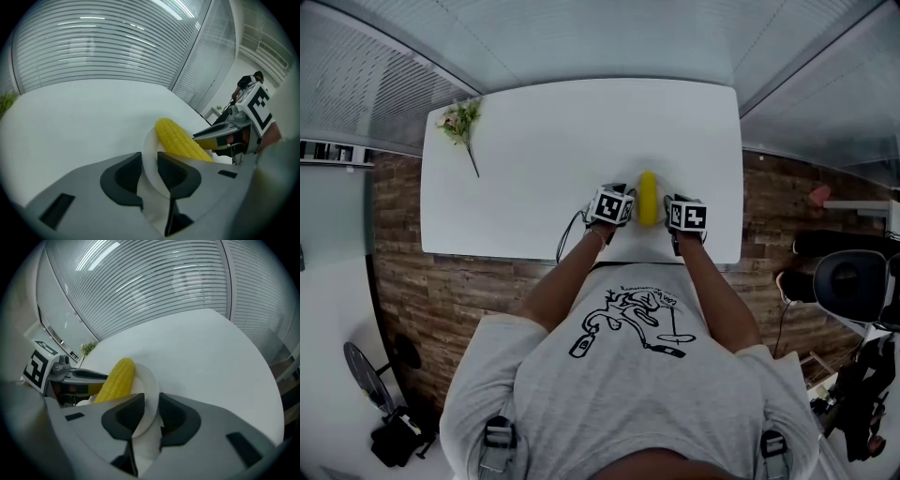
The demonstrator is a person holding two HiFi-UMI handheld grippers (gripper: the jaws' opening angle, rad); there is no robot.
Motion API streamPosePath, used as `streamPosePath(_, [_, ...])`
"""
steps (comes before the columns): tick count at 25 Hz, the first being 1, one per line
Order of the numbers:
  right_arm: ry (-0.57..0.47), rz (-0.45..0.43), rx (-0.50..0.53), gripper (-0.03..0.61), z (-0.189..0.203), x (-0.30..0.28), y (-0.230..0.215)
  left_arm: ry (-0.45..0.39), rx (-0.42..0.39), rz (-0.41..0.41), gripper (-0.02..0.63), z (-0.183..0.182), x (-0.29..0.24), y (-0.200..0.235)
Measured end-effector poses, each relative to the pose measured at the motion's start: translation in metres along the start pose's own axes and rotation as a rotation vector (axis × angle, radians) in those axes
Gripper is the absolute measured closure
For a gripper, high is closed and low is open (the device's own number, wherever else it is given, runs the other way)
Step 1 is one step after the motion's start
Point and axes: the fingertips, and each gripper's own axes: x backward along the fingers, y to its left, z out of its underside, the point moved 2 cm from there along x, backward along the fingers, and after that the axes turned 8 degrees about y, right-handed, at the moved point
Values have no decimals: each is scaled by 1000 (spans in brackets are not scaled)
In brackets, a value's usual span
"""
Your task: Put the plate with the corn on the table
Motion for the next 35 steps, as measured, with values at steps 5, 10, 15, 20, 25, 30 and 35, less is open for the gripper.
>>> streamPosePath(5, [-48, -20, -6, 476, -7, 9, -3, -39, 25, -20, 503, -1, 8, 7])
streamPosePath(10, [-144, -31, 73, 490, -25, 36, -2, -139, 66, -31, 503, -8, 35, 12])
streamPosePath(15, [-261, -55, 166, 514, -48, 71, 8, -273, 46, -25, 528, -30, 77, 6])
streamPosePath(20, [-384, -77, 274, 541, -72, 125, 34, -406, -7, -7, 569, -57, 126, -16])
streamPosePath(25, [-489, -102, 368, 568, -89, 178, 65, -512, -68, 20, 581, -73, 175, -44])
streamPosePath(30, [-570, -128, 434, 571, -100, 228, 93, -633, -99, 45, 589, -92, 227, -71])
streamPosePath(35, [-641, -142, 480, 571, -110, 278, 115, -737, -160, 55, 592, -114, 278, -98])
